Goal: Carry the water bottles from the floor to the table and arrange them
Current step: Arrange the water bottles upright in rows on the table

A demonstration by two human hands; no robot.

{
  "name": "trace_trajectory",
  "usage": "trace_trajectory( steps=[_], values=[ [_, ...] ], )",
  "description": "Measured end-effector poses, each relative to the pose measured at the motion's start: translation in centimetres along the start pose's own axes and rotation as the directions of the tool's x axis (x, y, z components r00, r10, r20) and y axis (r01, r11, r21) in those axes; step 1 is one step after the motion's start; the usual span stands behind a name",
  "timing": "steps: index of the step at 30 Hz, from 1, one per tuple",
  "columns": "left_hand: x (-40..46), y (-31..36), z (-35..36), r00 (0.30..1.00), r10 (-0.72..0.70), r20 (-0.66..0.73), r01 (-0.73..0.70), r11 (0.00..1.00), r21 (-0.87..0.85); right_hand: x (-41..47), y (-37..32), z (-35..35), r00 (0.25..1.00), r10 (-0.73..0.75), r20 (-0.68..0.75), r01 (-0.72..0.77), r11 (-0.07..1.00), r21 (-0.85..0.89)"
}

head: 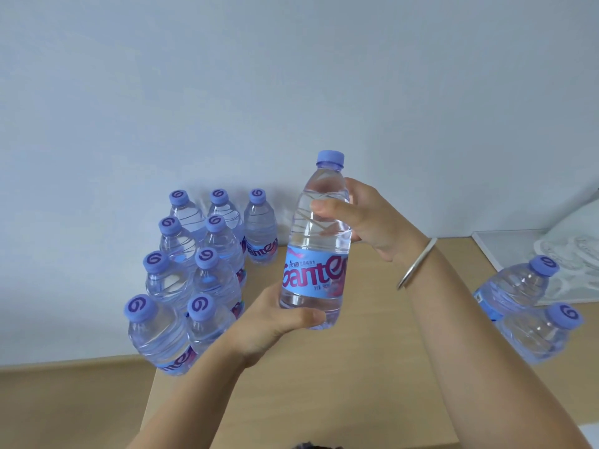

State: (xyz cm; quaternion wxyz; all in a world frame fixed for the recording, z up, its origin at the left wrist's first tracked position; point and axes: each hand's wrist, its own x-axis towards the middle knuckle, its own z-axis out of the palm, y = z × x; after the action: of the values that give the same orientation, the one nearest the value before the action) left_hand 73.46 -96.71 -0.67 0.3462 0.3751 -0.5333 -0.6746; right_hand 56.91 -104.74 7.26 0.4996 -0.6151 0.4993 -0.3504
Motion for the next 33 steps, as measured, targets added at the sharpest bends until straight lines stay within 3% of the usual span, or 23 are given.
trace_trajectory(
  steps=[10,13,17,20,23,33],
  values=[
    [0.2,-1.2,-1.3,0.999,-0.043,0.002,0.043,0.999,-0.031,0.9,-0.1,1.1,0.999,0.029,0.038,-0.027,0.999,-0.037],
    [0.3,-2.3,-1.6,0.991,-0.086,-0.106,0.085,0.996,-0.020,1.5,0.6,1.8,0.997,0.014,0.070,-0.012,1.000,-0.026],
    [0.2,-4.8,-1.9,0.928,-0.180,-0.327,0.201,0.979,0.032,3.1,2.7,3.2,0.992,-0.001,0.124,0.017,0.992,-0.123],
    [0.1,-6.7,-2.0,0.851,-0.307,-0.426,0.375,0.924,0.082,4.7,4.8,4.7,0.988,0.001,0.154,0.040,0.963,-0.266],
    [0.2,-7.8,-2.1,0.798,-0.379,-0.469,0.486,0.865,0.128,6.2,7.2,6.3,0.986,0.018,0.164,0.029,0.960,-0.277],
    [1.6,-8.4,-2.3,0.727,-0.456,-0.513,0.654,0.687,0.317,9.3,11.1,9.1,0.988,0.031,0.149,0.009,0.965,-0.261]
  ],
)
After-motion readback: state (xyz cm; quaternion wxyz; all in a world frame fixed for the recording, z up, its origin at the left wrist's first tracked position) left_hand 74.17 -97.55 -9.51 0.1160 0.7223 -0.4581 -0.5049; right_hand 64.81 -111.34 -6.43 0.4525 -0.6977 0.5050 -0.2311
